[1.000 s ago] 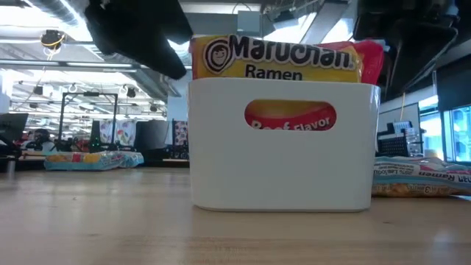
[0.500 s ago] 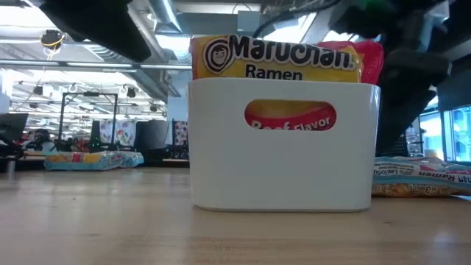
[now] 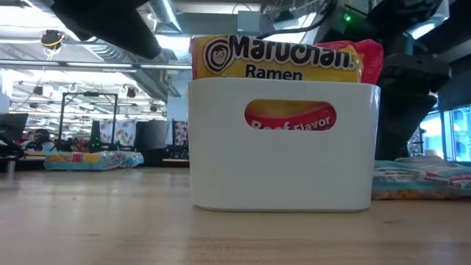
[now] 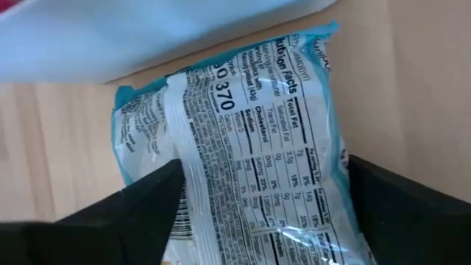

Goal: Sort Maruchan noodles
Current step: Put the light blue noodle pack into the black bin

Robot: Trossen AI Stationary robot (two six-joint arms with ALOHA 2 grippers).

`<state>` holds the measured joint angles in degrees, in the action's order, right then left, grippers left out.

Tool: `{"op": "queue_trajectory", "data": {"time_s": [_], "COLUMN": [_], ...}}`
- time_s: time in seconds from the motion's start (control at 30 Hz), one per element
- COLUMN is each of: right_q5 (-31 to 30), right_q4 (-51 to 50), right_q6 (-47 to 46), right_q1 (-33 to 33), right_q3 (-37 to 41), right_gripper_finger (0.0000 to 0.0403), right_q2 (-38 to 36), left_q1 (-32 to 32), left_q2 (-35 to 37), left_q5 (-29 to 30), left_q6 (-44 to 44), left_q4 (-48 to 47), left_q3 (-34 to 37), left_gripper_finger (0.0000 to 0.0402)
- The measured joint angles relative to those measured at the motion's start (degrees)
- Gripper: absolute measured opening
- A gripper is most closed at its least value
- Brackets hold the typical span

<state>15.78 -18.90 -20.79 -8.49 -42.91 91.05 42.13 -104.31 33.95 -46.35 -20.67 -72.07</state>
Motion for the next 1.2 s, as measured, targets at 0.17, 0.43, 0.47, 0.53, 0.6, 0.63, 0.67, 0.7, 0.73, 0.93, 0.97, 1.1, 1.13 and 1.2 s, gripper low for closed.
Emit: {"op": "queue_trajectory", "data": {"time_s": [0.17, 0.43, 0.47, 0.53, 0.6, 0.63, 0.67, 0.7, 0.73, 0.93, 0.97, 1.1, 1.13, 1.2], "right_q5": [2.0, 2.5, 2.3, 2.3, 2.1, 1.9, 1.8, 1.6, 1.4, 1.3, 1.3, 1.5, 1.6, 1.7], "right_q4": [-0.1, -0.1, -0.1, -0.1, -0.1, 0.0, -0.1, -0.5, -1.1, -1.8, -2.1, -2.7, -2.6, -2.6], "right_q6": [2.4, 3.4, 3.4, 3.4, 3.4, 3.4, 3.4, 3.4, 3.4, 3.4, 3.5, 3.4, 3.4, 3.5], "right_q1": [-0.1, -0.1, -0.1, -0.1, -0.1, -0.1, -0.1, -0.1, -0.2, -0.2, -0.2, -0.2, -0.2, -0.2], "right_q3": [0.1, 0.1, 0.1, 0.1, 0.1, 0.1, 0.2, 0.3, 0.3, 0.5, 0.4, 0.4, 0.4, 0.4], "right_gripper_finger": [0.0259, 0.015, 0.014, 0.0124, 0.0108, 0.01, 0.0093, 0.0085, 0.0077, 0.0016, 0.0009, 0.0005, 0.0002, 0.0001], "right_q2": [0.0, -0.1, -0.1, -0.1, -0.5, -0.8, -1.1, -1.7, -2.3, -5.1, -5.2, -5.2, -5.2, -5.3], "left_q1": [0.0, 0.0, 0.0, 0.0, 0.0, 0.0, 0.0, 0.0, 0.0, 0.0, 0.0, 0.0, 0.0, 0.0], "left_q2": [0.0, 0.0, 0.0, 0.0, 0.0, 0.0, 0.0, 0.0, 0.0, 0.0, 0.0, 0.0, 0.0, 0.0], "left_q5": [0.6, 1.1, 1.1, 1.1, 1.1, 1.1, 1.1, 1.1, 1.2, 1.2, 1.2, 1.2, 1.2, 1.2], "left_q6": [0.0, 0.0, 0.0, 0.0, 0.0, 0.0, 0.0, 0.0, 0.0, 0.0, 0.0, 0.0, 0.0, 0.0], "left_q4": [0.1, 0.2, 0.2, 0.2, 0.2, 0.2, 0.2, 0.2, 0.2, 0.5, 0.6, 0.7, 0.8, 0.8], "left_q3": [0.0, 0.0, 0.0, 0.0, 0.0, 0.0, 0.0, 0.0, 0.0, 0.0, 0.0, 0.0, 0.0, 0.0], "left_gripper_finger": [0.0232, 0.0232, 0.0232, 0.0232, 0.0231, 0.0231, 0.0231, 0.0231, 0.0231, 0.0231, 0.0231, 0.0231, 0.0231, 0.0231]}}
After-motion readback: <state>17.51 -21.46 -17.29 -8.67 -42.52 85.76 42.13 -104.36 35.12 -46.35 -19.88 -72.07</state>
